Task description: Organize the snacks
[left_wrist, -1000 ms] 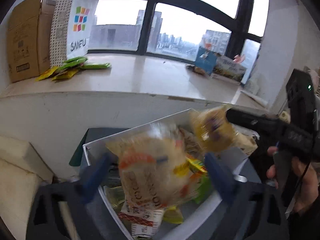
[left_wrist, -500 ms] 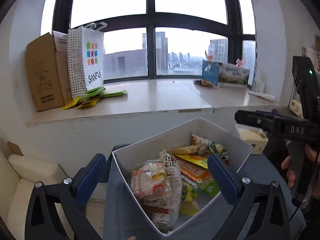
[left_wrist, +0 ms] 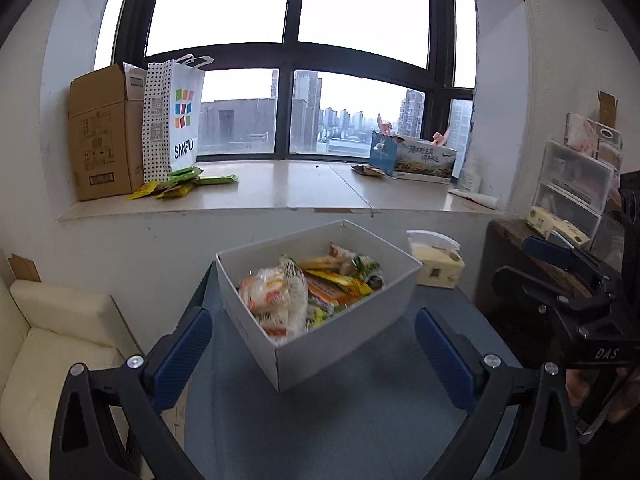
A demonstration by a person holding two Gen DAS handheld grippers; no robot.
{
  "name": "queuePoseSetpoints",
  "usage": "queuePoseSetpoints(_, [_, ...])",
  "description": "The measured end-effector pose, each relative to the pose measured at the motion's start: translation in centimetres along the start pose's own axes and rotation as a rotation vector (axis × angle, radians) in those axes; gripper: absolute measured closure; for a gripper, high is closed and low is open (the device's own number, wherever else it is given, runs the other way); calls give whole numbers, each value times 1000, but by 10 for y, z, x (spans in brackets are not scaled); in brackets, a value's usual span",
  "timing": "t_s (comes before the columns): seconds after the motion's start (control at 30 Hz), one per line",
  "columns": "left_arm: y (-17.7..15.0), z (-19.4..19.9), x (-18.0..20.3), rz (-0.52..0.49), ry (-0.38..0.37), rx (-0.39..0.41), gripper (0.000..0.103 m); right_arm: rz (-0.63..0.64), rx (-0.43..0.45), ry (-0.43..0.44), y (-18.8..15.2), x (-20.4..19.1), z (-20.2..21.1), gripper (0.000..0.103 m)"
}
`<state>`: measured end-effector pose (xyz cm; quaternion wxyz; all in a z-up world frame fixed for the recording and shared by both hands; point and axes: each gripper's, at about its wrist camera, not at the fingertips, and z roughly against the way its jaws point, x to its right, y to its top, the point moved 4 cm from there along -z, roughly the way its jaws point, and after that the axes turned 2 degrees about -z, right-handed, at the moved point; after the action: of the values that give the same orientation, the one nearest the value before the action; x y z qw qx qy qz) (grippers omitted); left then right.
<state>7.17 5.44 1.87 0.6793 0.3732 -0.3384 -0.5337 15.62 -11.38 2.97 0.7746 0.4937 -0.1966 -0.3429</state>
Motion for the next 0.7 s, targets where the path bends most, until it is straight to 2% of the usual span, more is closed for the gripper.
queuePoseSetpoints(0.2, [-37, 30, 12, 35, -44, -49, 0, -99, -69, -15, -47, -5, 35, 0])
queuePoseSetpoints(0.27, [-45, 35, 21, 3, -44, -60, 0, -130, -81, -10, -59, -4, 44, 0])
queuePoseSetpoints(0.33, [-46, 40, 26, -17, -28, -47, 0, -126, -79, -10, -61, -5, 51, 0])
queuePoseSetpoints(0.43, [-44, 43, 31, -5, -63, -46, 0, -110, -68, -21, -59, -6, 58, 0])
queuePoseSetpoints(0.7, [-43, 42, 30, -1, -64, -60, 0, -130, -92, -13, -63, -4, 55, 0])
